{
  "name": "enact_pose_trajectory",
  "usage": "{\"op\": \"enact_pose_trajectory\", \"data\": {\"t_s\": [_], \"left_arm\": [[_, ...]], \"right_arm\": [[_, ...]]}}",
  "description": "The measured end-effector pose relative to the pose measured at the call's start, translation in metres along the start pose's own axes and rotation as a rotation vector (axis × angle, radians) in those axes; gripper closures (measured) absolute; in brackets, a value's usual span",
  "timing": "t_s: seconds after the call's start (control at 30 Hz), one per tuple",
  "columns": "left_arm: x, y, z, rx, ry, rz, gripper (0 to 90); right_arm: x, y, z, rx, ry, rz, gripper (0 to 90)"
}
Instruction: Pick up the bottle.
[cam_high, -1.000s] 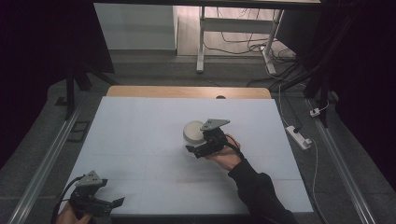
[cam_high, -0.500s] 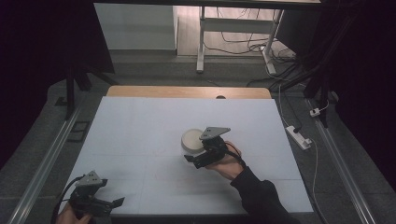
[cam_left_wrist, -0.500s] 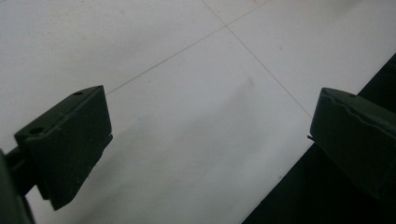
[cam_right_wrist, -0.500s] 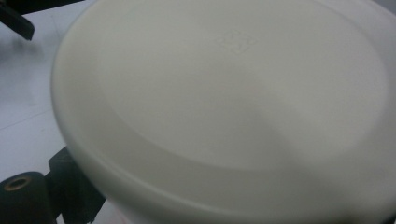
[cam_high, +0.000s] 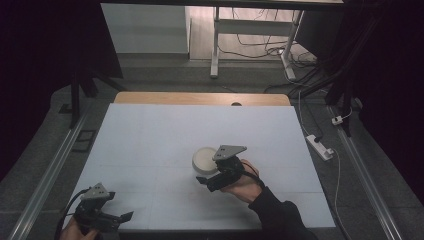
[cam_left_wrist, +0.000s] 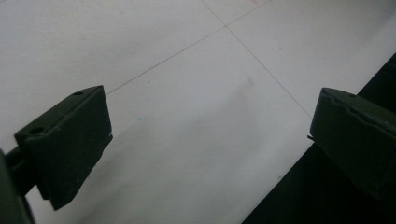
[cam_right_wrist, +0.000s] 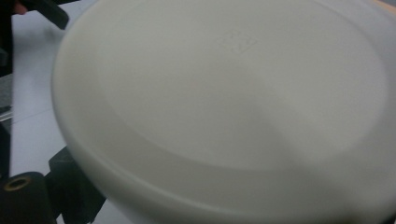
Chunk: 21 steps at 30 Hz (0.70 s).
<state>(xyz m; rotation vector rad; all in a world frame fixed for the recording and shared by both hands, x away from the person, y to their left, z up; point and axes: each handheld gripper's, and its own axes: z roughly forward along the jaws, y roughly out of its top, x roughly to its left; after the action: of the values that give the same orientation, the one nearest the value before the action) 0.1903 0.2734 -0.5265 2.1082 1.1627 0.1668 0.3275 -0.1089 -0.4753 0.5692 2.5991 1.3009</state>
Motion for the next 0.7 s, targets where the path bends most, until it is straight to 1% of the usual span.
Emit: {"op": "enact_pose_trajectory", "data": {"t_s": [0.17,0.3,0.5,0.7], "left_arm": [[0.000,0.000,0.000,0.000,0.000,0.002,0.0],[0.000,0.000,0.000,0.001,0.001,0.003,0.0],[-0.001,0.000,0.000,0.003,0.002,0.003,0.0],[-0.001,0.000,0.000,0.001,-0.001,0.004,0.0]], "right_arm": [[0.010,-0.001,-0.001,0.000,0.017,-0.008,6.4],[0.016,-0.003,-0.005,0.001,0.008,-0.018,6.4],[0.022,-0.005,-0.010,-0.011,0.021,-0.013,6.5],[0.024,-0.007,-0.013,-0.021,0.031,-0.009,6.6]]}}
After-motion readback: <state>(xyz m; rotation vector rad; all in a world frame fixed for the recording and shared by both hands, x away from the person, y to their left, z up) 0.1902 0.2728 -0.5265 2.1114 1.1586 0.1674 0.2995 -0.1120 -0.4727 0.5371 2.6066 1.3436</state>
